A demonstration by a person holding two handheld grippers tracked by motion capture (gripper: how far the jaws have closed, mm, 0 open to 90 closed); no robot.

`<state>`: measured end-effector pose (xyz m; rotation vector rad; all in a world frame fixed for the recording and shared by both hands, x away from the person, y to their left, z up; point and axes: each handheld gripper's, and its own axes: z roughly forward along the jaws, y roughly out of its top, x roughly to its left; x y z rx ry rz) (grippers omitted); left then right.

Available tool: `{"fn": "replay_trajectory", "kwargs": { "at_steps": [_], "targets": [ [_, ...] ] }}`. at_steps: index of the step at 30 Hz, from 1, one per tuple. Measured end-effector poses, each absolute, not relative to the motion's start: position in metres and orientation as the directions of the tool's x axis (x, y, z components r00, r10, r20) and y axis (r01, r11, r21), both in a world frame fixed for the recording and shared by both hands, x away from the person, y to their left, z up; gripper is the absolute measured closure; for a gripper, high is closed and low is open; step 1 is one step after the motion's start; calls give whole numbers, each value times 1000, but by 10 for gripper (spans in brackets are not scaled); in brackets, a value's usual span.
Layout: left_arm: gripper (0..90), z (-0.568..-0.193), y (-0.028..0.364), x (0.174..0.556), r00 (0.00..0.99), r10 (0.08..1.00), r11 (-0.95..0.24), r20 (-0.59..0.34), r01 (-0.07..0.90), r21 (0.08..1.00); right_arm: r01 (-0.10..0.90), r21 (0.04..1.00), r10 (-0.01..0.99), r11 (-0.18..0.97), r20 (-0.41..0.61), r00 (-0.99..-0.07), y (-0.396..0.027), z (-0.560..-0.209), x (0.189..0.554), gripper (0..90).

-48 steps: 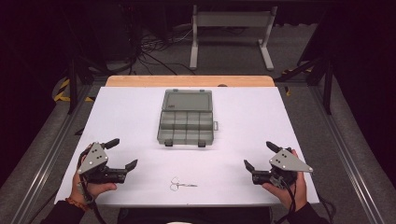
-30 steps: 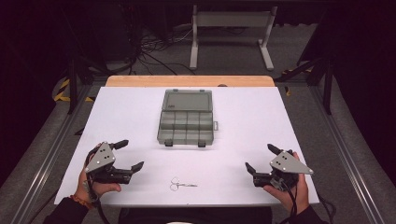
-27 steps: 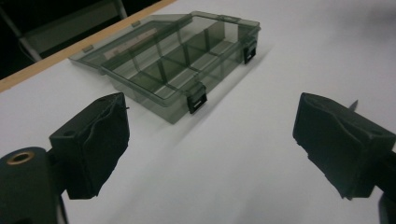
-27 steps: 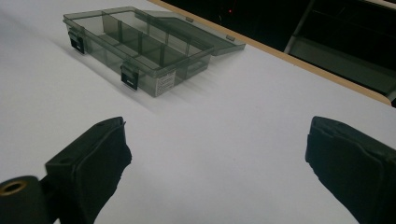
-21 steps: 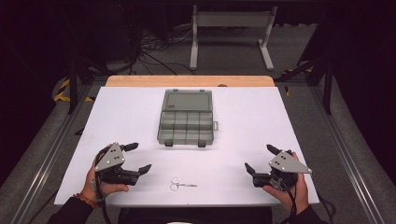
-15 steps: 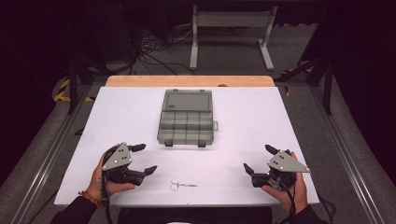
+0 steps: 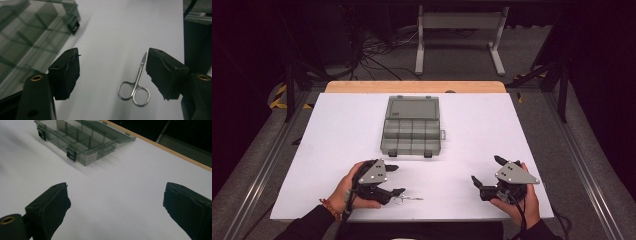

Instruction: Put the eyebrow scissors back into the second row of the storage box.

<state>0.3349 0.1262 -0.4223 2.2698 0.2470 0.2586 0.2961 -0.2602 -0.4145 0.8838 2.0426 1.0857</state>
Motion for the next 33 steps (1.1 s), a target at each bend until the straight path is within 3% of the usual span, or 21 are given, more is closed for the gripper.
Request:
{"fn": "replay_trajectory", "kwargs": {
  "at_steps": [17, 20, 33],
  "targets": [
    [434, -440, 88, 336, 993, 118, -762, 10, 84, 643, 269, 855, 790, 443, -231, -568, -258, -417, 296, 72],
    [516, -442, 85, 336, 993, 117, -775, 9, 86, 627, 272, 851, 787, 449, -232, -572, -258, -418, 297, 72],
    [659, -448, 79, 340, 994, 114, -807, 0, 92, 583, 283, 845, 780, 455, -224, -584, -257, -420, 297, 74]
  ]
}}
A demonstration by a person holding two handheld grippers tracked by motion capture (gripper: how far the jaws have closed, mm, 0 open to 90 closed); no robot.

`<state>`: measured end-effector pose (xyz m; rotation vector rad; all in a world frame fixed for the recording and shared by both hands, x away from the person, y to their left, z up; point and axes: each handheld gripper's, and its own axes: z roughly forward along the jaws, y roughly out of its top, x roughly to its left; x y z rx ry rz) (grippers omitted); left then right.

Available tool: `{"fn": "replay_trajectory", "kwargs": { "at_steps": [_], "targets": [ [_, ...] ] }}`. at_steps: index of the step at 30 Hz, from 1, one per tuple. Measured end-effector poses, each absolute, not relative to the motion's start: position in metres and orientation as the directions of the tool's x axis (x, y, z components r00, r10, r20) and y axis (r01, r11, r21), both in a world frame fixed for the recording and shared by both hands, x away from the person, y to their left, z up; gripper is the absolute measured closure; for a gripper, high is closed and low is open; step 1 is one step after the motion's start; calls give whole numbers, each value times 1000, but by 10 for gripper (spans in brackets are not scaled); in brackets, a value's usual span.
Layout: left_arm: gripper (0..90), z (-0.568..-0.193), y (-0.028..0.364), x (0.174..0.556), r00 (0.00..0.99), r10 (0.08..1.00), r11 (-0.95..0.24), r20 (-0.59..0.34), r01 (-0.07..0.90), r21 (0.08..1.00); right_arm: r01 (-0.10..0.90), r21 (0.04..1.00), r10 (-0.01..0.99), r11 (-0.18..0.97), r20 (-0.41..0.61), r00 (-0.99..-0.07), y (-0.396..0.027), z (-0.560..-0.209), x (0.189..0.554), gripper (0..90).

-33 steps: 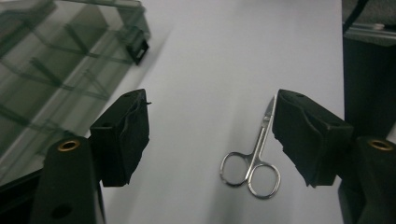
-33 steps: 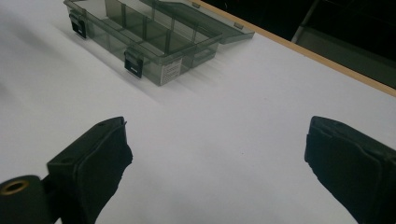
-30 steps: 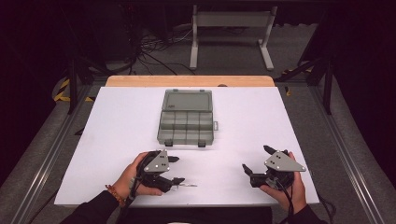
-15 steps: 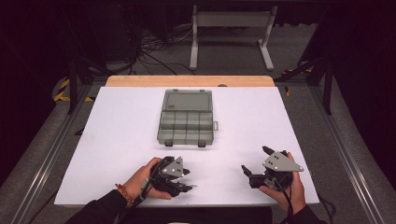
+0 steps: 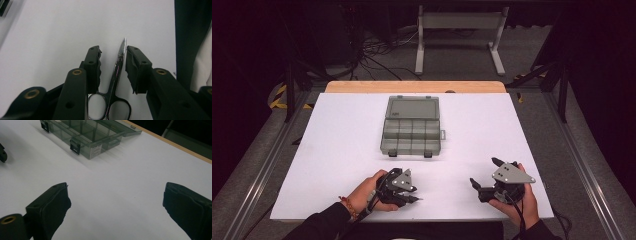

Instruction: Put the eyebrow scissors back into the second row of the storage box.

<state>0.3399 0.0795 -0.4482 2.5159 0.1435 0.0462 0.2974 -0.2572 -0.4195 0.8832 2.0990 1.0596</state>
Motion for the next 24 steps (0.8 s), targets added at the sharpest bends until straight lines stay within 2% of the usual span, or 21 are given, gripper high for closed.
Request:
{"fn": "replay_trajectory", "kwargs": {
  "at_steps": [5, 10, 24],
  "targets": [
    [765, -448, 78, 336, 996, 93, -813, 6, 73, 577, 288, 836, 770, 467, -225, -597, -256, -421, 298, 75],
    [834, -447, 79, 339, 995, 103, -811, -10, 90, 578, 294, 825, 763, 482, -230, -605, -254, -422, 298, 75],
    [845, -438, 91, 341, 990, 136, -817, 45, 86, 570, 298, 817, 761, 494, -240, -603, -255, -424, 299, 73]
  ]
}}
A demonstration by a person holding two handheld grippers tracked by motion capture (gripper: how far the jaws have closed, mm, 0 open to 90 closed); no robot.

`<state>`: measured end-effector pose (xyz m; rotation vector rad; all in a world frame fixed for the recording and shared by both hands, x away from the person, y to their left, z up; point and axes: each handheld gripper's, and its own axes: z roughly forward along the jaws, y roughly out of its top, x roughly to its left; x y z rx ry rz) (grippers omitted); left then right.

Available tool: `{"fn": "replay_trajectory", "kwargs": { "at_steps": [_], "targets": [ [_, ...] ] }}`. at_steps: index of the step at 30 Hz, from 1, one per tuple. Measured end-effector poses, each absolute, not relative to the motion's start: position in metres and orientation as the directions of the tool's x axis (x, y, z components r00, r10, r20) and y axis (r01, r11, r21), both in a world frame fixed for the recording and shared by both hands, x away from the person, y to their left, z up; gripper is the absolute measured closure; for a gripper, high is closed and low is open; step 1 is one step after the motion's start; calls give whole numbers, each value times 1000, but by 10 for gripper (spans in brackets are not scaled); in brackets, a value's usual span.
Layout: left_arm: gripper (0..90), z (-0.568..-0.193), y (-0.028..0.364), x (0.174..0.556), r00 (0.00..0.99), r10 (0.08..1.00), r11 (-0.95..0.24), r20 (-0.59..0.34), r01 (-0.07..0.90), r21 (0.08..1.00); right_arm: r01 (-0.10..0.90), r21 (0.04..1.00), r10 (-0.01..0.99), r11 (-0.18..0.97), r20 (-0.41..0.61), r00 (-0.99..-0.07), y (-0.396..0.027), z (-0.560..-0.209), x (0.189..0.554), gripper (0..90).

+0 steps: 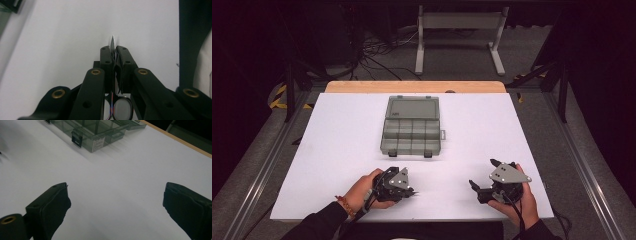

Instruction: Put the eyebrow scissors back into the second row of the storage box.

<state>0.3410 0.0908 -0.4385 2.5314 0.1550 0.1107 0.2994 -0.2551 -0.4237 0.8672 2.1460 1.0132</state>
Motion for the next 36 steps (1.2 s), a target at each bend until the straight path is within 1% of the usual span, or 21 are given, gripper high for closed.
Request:
{"fn": "replay_trajectory", "kwargs": {
  "at_steps": [9, 20, 26, 36],
  "targets": [
    [845, -428, 111, 343, 982, 176, -798, 76, 97, 595, 298, 818, 761, 493, -239, -604, -256, -423, 299, 73],
    [847, -422, 119, 343, 979, 169, -796, 113, 68, 602, 295, 818, 759, 493, -239, -606, -256, -423, 300, 75],
    [847, -415, 128, 344, 971, 202, -772, 124, 80, 630, 296, 822, 761, 485, -230, -607, -256, -423, 299, 75],
    [847, -406, 137, 348, 965, 224, -748, 136, 81, 659, 298, 827, 763, 477, -221, -607, -257, -422, 299, 76]
  ]
}}
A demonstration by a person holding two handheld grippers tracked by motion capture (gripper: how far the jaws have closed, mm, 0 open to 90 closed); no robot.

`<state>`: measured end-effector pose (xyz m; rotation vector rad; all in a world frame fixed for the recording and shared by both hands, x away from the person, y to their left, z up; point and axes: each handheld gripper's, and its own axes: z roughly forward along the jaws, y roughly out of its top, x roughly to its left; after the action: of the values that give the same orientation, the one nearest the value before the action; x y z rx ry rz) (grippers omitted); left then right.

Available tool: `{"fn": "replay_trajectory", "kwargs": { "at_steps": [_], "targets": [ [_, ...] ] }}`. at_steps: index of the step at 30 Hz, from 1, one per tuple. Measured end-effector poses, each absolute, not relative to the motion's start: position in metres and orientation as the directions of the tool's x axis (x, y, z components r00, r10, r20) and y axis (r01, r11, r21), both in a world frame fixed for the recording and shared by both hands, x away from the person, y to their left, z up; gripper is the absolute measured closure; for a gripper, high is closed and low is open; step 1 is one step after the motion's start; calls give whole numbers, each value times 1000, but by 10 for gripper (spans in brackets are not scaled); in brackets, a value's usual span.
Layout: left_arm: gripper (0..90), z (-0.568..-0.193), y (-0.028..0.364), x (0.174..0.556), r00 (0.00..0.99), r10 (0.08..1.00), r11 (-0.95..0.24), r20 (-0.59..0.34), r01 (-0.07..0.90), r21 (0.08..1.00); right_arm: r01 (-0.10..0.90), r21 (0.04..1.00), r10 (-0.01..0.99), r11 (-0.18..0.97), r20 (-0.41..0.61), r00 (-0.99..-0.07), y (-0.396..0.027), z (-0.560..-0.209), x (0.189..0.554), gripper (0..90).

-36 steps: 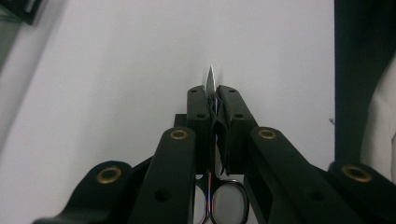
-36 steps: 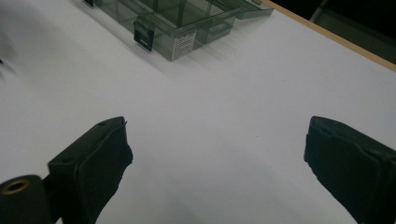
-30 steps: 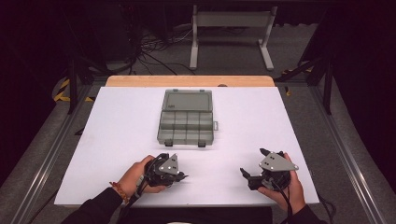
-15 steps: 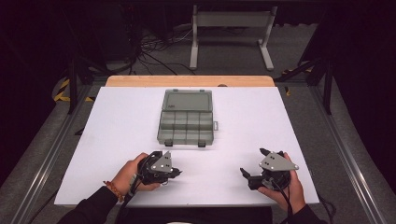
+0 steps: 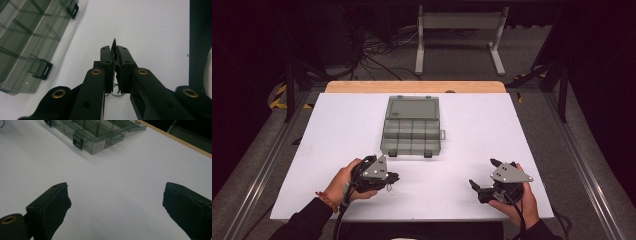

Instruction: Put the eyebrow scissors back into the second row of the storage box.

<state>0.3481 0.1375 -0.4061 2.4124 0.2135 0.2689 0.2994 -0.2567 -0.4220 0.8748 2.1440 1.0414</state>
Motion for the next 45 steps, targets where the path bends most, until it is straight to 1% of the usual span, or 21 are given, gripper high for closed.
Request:
{"fn": "replay_trajectory", "kwargs": {
  "at_steps": [7, 9, 15, 20, 33, 38, 40, 45],
  "targets": [
    [848, -402, 139, 351, 962, 239, -732, 133, 88, 676, 298, 828, 765, 475, -221, -605, -257, -422, 300, 76],
    [847, -399, 139, 353, 960, 241, -726, 145, 79, 683, 299, 828, 765, 475, -221, -605, -257, -422, 300, 76],
    [847, -395, 147, 362, 955, 270, -675, 120, 99, 731, 297, 830, 767, 473, -222, -602, -258, -422, 300, 76],
    [847, -389, 155, 368, 946, 297, -653, 132, 100, 751, 299, 829, 770, 472, -223, -598, -258, -422, 300, 76],
    [847, -375, 168, 384, 922, 353, -613, 158, 101, 784, 300, 835, 775, 461, -215, -594, -258, -421, 300, 76],
    [847, -369, 171, 392, 916, 376, -586, 142, 117, 802, 295, 838, 776, 459, -217, -592, -258, -421, 299, 76],
    [847, -367, 172, 396, 911, 384, -590, 153, 114, 799, 295, 839, 778, 458, -217, -590, -258, -421, 299, 76],
    [847, -363, 174, 405, 906, 398, -574, 146, 122, 809, 295, 841, 780, 454, -215, -588, -258, -420, 299, 76]
  ]
}}
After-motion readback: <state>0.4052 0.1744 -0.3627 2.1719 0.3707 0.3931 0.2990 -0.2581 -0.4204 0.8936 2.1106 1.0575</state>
